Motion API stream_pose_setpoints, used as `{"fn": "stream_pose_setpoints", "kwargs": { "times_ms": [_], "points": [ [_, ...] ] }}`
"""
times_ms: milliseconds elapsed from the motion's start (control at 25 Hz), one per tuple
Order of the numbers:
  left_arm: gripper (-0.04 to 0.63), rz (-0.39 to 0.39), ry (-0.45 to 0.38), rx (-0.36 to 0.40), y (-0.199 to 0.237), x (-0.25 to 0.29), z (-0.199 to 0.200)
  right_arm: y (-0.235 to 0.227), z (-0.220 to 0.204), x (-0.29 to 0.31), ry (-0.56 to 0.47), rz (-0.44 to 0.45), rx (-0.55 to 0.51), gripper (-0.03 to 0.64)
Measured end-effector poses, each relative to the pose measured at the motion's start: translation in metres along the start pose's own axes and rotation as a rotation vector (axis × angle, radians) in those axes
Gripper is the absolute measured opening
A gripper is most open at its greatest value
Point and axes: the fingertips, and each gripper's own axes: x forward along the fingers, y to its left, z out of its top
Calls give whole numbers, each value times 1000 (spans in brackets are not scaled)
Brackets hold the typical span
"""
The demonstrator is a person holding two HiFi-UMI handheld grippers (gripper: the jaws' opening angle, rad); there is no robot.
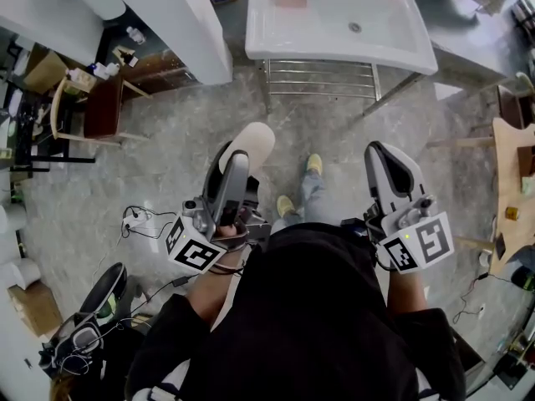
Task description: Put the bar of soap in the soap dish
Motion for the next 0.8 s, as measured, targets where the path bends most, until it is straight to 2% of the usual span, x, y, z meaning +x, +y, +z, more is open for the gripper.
{"fn": "stream_pose_setpoints", "kwargs": {
  "times_ms": [440,800],
  "points": [
    [115,2,6,2,15,29,-6,-28,3,21,-4,10,4,25],
    [115,7,14,6,34,83,-11,-74,13,52,-14,26,-9,25]
  ]
}}
